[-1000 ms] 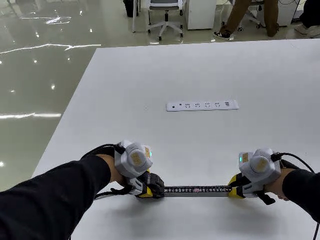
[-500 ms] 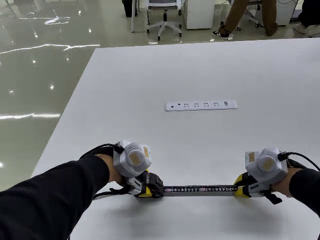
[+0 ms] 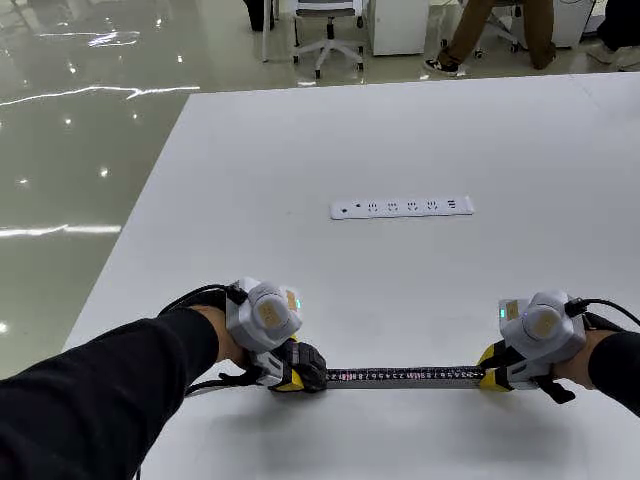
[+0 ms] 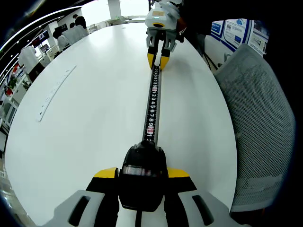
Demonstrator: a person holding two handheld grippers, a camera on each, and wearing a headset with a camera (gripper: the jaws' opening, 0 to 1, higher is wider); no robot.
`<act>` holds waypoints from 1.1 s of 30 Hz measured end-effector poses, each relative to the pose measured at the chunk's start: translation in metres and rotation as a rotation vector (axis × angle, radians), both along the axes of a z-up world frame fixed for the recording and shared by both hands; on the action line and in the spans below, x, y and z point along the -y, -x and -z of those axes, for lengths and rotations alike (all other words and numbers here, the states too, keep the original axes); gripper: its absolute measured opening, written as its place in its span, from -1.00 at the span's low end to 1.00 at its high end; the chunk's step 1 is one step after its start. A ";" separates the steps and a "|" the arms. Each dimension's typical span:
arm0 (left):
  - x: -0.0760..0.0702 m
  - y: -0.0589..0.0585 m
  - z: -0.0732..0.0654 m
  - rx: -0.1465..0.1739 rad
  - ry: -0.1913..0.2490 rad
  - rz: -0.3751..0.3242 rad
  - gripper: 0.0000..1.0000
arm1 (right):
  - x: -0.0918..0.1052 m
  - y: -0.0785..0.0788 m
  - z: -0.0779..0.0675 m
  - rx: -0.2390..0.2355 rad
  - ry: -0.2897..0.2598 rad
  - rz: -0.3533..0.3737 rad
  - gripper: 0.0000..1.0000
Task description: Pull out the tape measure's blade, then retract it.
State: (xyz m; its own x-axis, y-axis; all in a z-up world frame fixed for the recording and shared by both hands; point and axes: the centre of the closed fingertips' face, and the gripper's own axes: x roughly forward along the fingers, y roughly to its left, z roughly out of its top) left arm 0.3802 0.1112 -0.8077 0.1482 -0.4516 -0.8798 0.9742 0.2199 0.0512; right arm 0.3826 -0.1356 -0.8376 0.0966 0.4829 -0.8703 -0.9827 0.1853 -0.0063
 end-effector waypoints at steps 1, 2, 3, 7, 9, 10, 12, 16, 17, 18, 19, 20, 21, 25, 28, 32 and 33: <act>0.000 0.000 0.000 0.000 0.001 -0.001 -0.35 | 0.000 -0.001 0.001 -0.002 -0.001 0.001 -0.85; 0.000 0.000 0.000 0.000 0.001 -0.001 -0.35 | 0.001 -0.001 0.001 -0.002 0.000 0.001 -0.85; 0.000 0.000 0.000 0.000 0.001 -0.002 -0.35 | 0.000 -0.001 0.001 -0.003 0.000 0.001 -0.85; 0.000 0.000 0.001 0.000 0.000 -0.003 -0.35 | 0.000 0.000 0.002 -0.007 0.000 0.003 -0.84; 0.000 0.000 0.001 0.001 0.000 -0.003 -0.35 | 0.000 -0.001 0.002 -0.010 -0.001 0.006 -0.84; 0.000 0.000 0.001 0.001 0.000 -0.003 -0.35 | 0.000 -0.001 0.002 -0.013 -0.002 0.008 -0.84; 0.000 0.000 0.001 0.002 0.000 -0.002 -0.35 | 0.001 -0.001 0.003 -0.017 0.003 0.003 -0.84; 0.000 0.000 0.000 0.002 -0.001 -0.002 -0.35 | 0.000 -0.001 0.002 -0.022 0.007 0.002 -0.84; 0.000 0.000 0.000 0.002 -0.001 -0.002 -0.35 | 0.000 -0.001 0.002 -0.022 0.007 0.003 -0.84; 0.000 0.000 0.000 0.003 0.000 -0.002 -0.35 | 0.000 -0.001 0.002 -0.022 0.006 0.003 -0.84; 0.000 0.000 0.000 0.003 0.001 -0.003 -0.35 | 0.000 -0.001 0.002 -0.022 0.006 0.004 -0.84; 0.000 0.000 0.000 0.003 0.001 -0.003 -0.35 | 0.000 -0.001 0.002 -0.023 0.005 0.005 -0.84; 0.000 0.000 0.000 0.003 0.002 -0.003 -0.35 | 0.000 -0.001 0.002 -0.023 0.006 0.005 -0.83; 0.000 -0.001 0.000 0.005 0.006 -0.008 -0.35 | -0.001 0.000 0.002 -0.026 0.006 0.005 -0.83; 0.001 -0.002 0.001 0.006 0.010 -0.014 -0.34 | -0.001 -0.001 0.003 -0.020 0.016 -0.007 -0.82; 0.001 -0.002 0.000 -0.002 0.018 -0.020 -0.34 | -0.001 0.000 0.003 -0.021 0.029 -0.008 -0.81; 0.001 -0.002 0.000 -0.005 0.023 -0.023 -0.34 | -0.002 0.000 0.003 -0.012 0.038 -0.023 -0.81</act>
State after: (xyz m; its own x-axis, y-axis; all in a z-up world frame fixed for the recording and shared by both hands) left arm 0.3826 0.1099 -0.8080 0.1544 -0.4681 -0.8701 0.9692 0.2428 0.0414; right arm 0.3829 -0.1339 -0.8407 0.0754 0.4511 -0.8893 -0.9868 0.1622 -0.0014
